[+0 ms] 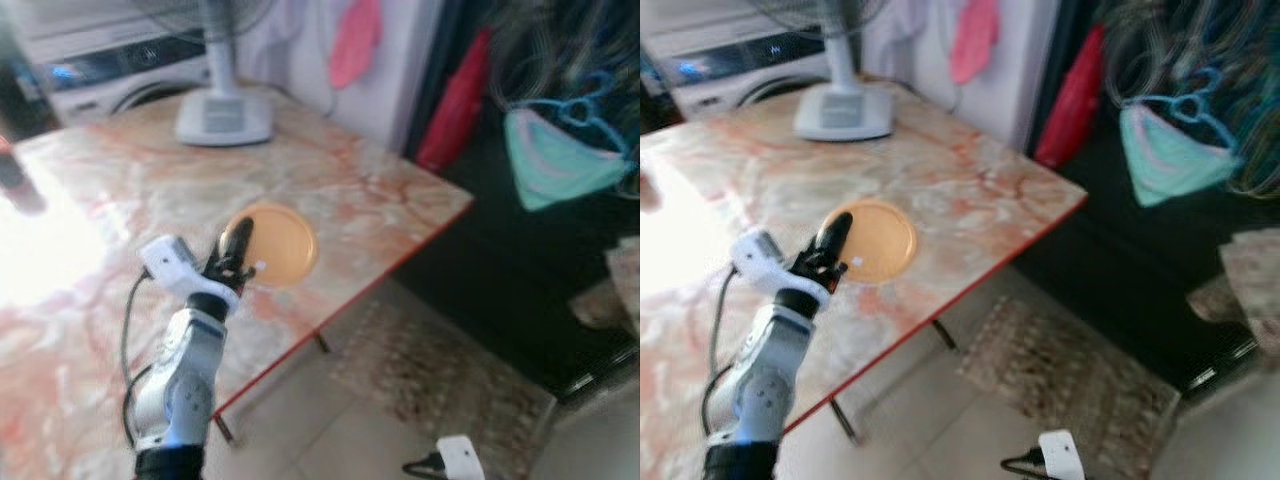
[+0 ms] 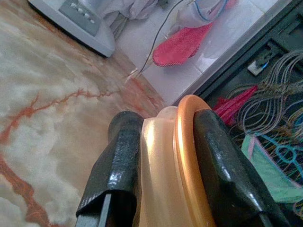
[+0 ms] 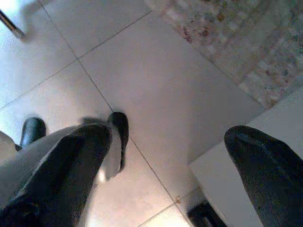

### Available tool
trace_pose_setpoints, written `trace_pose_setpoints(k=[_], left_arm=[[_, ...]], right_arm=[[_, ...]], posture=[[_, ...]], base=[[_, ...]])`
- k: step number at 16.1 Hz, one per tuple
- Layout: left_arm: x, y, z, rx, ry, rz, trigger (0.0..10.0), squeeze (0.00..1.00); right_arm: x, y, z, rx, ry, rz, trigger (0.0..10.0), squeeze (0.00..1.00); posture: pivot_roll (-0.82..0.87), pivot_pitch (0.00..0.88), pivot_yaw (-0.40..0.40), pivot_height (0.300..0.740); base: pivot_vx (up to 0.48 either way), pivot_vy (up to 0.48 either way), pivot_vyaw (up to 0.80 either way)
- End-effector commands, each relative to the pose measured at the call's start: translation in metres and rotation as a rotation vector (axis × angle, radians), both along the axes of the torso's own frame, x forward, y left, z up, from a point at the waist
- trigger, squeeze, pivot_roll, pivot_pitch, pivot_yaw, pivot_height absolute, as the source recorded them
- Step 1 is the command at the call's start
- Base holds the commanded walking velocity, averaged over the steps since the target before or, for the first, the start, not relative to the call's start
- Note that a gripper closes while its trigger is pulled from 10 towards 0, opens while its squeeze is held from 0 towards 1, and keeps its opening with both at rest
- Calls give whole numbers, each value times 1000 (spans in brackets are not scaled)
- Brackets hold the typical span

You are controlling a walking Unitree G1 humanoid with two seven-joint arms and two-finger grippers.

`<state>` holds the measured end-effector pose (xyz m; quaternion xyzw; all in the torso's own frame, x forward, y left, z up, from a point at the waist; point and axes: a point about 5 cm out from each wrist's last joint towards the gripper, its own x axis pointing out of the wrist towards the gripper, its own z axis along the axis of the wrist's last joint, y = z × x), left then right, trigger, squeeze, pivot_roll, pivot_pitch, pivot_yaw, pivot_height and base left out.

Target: Restocking fridge

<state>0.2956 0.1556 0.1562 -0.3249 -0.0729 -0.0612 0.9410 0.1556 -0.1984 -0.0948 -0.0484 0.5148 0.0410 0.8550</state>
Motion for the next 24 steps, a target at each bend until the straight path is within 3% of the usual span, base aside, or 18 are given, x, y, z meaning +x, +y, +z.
trace_pose_setpoints(k=[1,18,24], left_arm=[[2,-9,6,-9,-16,-31,10000,0],[6,-11,9,-23,-27,-37,10000,0],[6,-10,0,-17,9,-30,10000,0]], right_arm=[[-6,-2,-2,-6,22,1,10000,0],[-7,-1,-2,10,33,19,10000,0],[-6,-1,-2,12,31,15,10000,0]], posture=[[20,14,23,740],[18,12,24,740],[17,24,25,740]], base=[[0,0,-788],[0,-18,-786],[0,0,-781]])
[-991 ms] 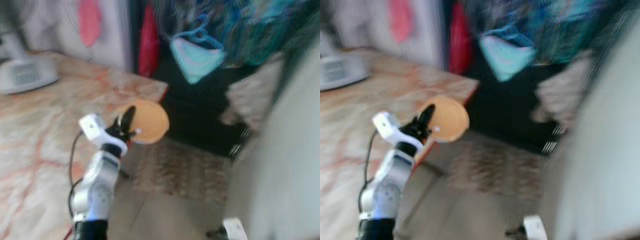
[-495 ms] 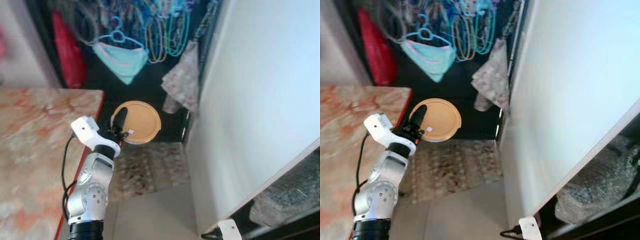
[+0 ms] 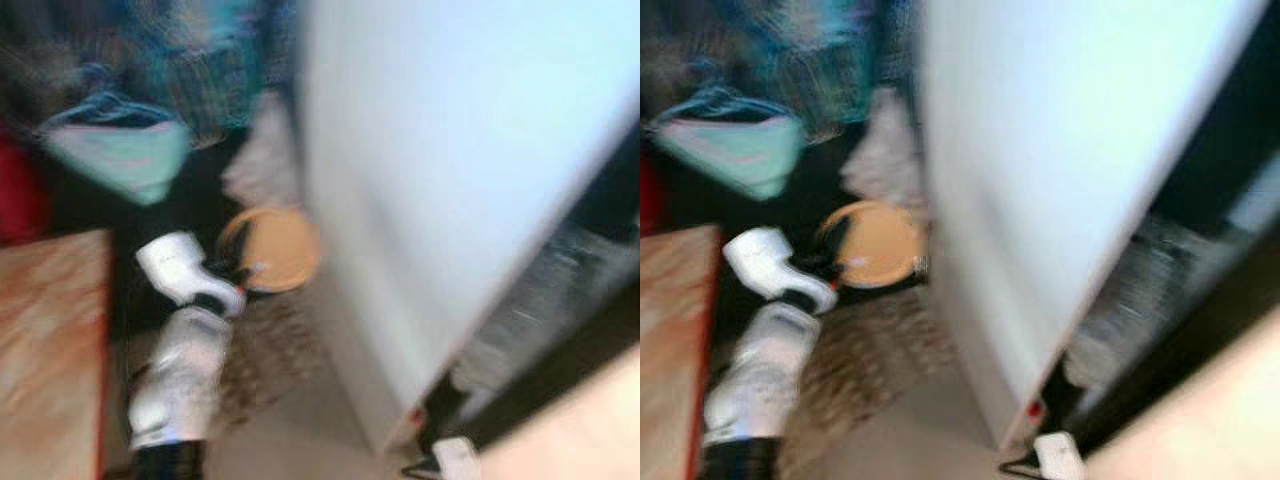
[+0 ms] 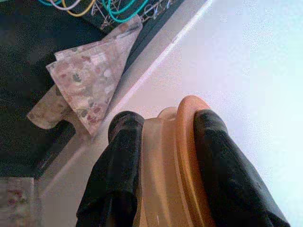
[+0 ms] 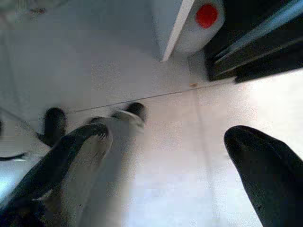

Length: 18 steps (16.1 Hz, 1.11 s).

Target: Restocking fridge

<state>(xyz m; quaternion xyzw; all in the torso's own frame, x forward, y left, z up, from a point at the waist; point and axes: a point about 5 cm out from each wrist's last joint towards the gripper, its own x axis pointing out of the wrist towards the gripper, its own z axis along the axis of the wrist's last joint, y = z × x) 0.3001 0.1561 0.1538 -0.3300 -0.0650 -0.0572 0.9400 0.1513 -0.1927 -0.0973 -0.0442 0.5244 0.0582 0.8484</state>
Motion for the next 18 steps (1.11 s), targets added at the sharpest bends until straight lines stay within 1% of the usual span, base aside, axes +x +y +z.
trace_pose_setpoints(k=[1,3,4,5,6,8,10,11,12,14,15,16,18], left_arm=[[3,-7,-5,3,20,-18,10000,0],[1,4,-35,46,158,31,10000,0],[0,8,-46,68,209,38,10000,0],[-1,11,-59,91,262,21,10000,0],[-2,15,-71,138,316,21,10000,0],[-4,25,-88,157,386,64,10000,0],[-7,35,-108,203,479,113,10000,0],[-10,41,-120,250,542,136,10000,0],[-14,47,-133,271,606,165,10000,0],[-23,55,-152,278,696,207,10000,0],[-29,57,-163,267,755,212,10000,0],[-33,57,-171,246,797,208,10000,0],[-40,56,-181,237,844,201,10000,0]], right_arm=[[-1,-6,0,-12,5,-9,10000,0],[-1,-6,0,-12,4,-12,10000,0],[-1,-6,0,-12,4,-14,10000,0],[-1,-6,1,-12,3,-14,10000,0],[-1,-6,1,-11,3,-15,10000,0],[0,-6,1,-11,3,-18,10000,0],[-1,-6,1,-12,2,-19,10000,0],[-1,-6,0,-13,1,-22,10000,0],[-1,-6,1,-15,-3,-24,10000,0],[-1,-6,0,-16,-4,-28,10000,0],[-1,-6,0,-16,-4,-27,10000,0],[-1,-5,0,-15,-5,-28,10000,0],[-1,-5,0,-14,-6,-29,10000,0]], posture=[[15,25,26,740],[13,24,29,740],[13,23,29,740],[13,25,29,740],[14,24,30,740],[14,24,30,740],[10,23,33,740],[9,23,33,740],[8,23,33,740],[13,22,32,740],[14,22,32,740],[14,23,33,740],[14,20,36,740]], base=[[0,0,-775],[0,0,-775],[0,0,-769],[0,0,-769],[0,0,-769],[0,0,-769],[0,0,-763],[0,0,-650],[0,0,0],[0,0,0],[0,0,0],[0,0,0],[0,0,0]])
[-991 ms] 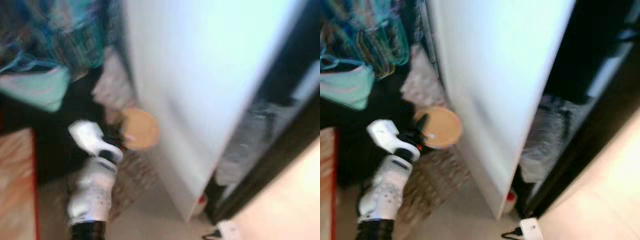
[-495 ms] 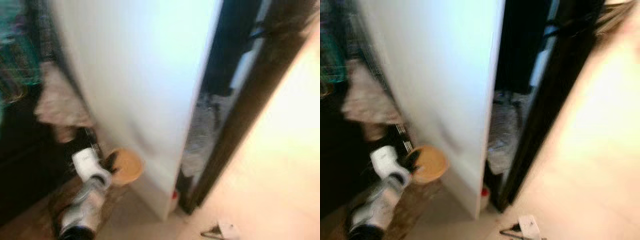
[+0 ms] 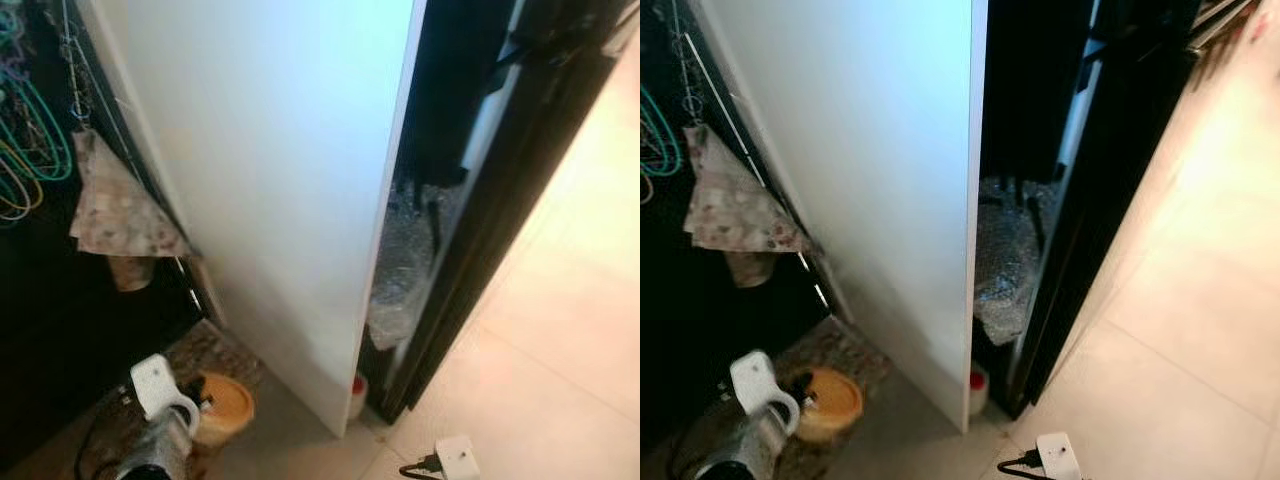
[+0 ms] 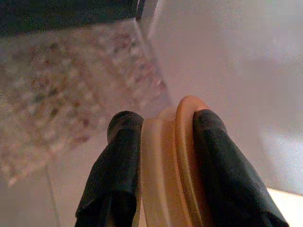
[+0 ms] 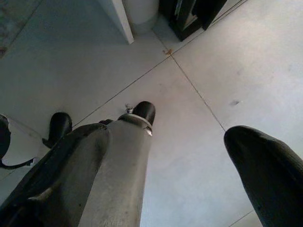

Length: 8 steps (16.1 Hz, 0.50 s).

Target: Restocking fridge

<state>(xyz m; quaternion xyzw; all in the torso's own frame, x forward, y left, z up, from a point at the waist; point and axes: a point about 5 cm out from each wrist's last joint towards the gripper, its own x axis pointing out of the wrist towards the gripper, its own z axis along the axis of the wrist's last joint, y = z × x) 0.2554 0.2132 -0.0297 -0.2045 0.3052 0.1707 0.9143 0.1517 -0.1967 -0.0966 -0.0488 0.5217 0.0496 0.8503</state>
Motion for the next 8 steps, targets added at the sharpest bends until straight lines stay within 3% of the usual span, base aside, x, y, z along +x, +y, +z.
trace_pose_setpoints(k=[1,7,8], left_arm=[[0,-2,-3,-13,18,5,10000,0],[-21,-6,-22,-86,94,66,10000,0],[-20,3,-20,-157,76,185,10000,0]], right_arm=[[-1,-1,0,2,1,-20,10000,0],[-2,1,-1,9,-6,-40,10000,0],[-2,1,-1,11,-10,-42,10000,0]], posture=[[14,20,36,740],[5,0,44,740],[-5,0,43,740]], base=[[0,0,0],[0,0,0],[0,0,0]])
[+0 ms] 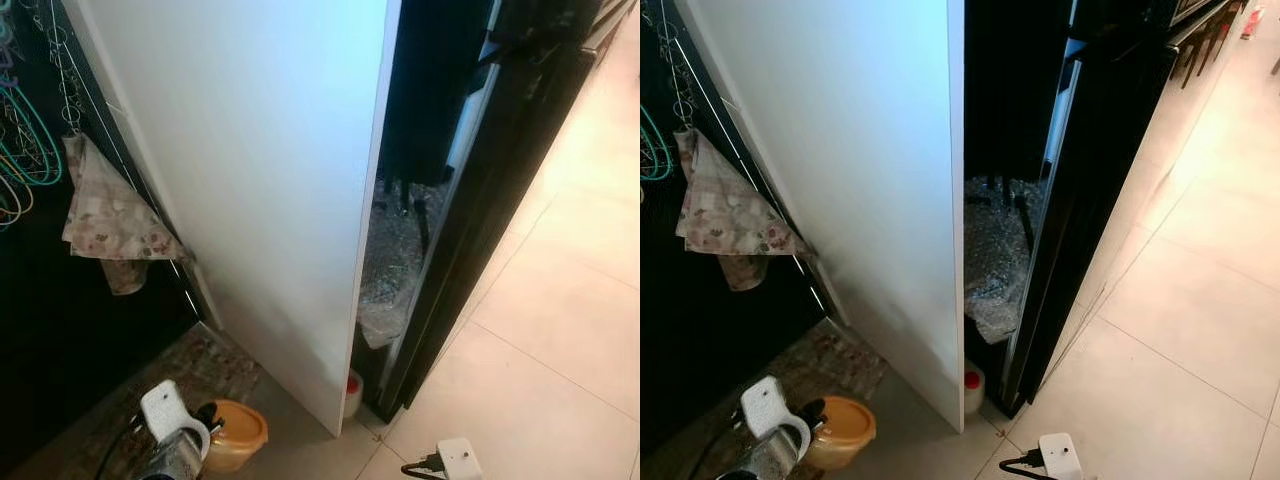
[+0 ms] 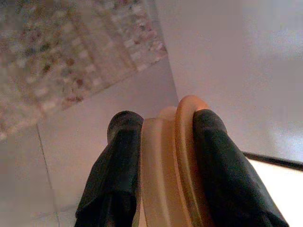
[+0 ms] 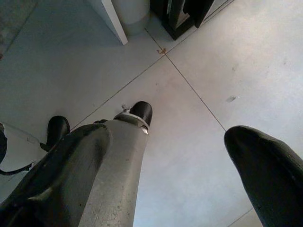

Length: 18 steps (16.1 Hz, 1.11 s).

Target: Restocking fridge

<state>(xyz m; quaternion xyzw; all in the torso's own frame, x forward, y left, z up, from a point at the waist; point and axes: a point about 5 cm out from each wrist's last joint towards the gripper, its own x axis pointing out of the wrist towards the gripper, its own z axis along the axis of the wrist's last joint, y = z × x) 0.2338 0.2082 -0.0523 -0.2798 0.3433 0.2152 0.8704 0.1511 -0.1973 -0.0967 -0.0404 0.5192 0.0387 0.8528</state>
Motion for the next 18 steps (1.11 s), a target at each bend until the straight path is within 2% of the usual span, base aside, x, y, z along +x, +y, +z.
trace_pose_setpoints(k=[1,2,4,5,7,10,14,15,18], left_arm=[[4,12,5,-48,-31,121,10000,0],[15,19,14,-67,-82,149,10000,0],[24,22,22,21,-93,-3,10000,0],[19,24,19,56,-62,-36,10000,0],[0,35,8,69,10,19,10000,0],[-26,40,-6,-6,47,155,10000,0],[-35,45,-10,-75,24,255,10000,0],[-40,47,-12,-53,52,265,10000,0],[-38,46,-11,-64,31,257,10000,0]], right_arm=[[-2,2,-1,7,-3,-14,10000,0],[-2,1,-1,7,-6,-23,10000,0],[-2,0,-1,1,-8,-29,10000,0],[-2,1,-1,1,-9,-29,10000,0],[-1,1,-1,4,-10,-29,10000,0],[-1,0,0,-1,-10,-36,10000,0],[0,0,0,9,-22,-47,10000,0],[0,0,0,9,-29,-53,10000,0],[1,-2,1,-8,-54,-82,10000,0]], posture=[[-5,0,43,740],[-4,0,43,740],[2,0,47,740],[2,0,47,740],[-5,0,47,740],[3,9,40,740],[7,24,32,740],[2,27,34,740],[3,27,33,740]], base=[[0,0,0],[0,0,0],[0,0,0],[0,0,0],[0,0,0],[0,0,0],[0,0,0],[0,0,0],[0,0,0]])
